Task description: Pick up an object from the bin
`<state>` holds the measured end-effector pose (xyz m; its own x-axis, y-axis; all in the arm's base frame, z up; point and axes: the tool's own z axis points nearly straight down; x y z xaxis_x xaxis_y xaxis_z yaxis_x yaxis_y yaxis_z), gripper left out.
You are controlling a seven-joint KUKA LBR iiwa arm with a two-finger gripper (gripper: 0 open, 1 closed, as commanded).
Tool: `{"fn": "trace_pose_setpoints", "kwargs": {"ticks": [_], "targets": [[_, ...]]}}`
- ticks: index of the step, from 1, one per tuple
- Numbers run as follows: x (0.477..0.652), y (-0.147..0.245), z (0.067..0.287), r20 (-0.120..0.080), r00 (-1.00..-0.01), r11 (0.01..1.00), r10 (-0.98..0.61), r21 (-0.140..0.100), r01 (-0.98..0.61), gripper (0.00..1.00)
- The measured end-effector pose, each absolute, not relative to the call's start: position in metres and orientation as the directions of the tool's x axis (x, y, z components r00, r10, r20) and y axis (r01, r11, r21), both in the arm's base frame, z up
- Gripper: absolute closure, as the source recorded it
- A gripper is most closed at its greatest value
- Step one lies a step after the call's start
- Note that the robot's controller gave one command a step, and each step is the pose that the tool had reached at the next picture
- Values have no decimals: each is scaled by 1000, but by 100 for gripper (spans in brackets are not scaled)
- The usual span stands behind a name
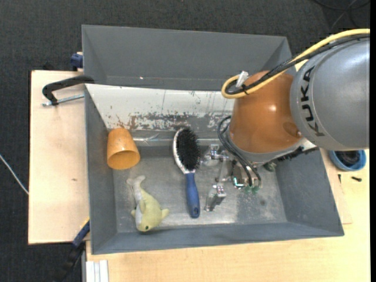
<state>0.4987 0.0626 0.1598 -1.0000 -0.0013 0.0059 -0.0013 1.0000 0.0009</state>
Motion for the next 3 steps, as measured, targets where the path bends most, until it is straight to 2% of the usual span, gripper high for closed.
{"fn": "trace_pose_setpoints", "kwargs": {"ticks": [1,2,3], "targets": [[500,59,95,-21,-961,961,-276,-3,-276,0],[510,73,86,-7,-992,992,-129,-8,-129,0],[510,72,86,-7,-992,992,-126,-8,-126,100]]}}
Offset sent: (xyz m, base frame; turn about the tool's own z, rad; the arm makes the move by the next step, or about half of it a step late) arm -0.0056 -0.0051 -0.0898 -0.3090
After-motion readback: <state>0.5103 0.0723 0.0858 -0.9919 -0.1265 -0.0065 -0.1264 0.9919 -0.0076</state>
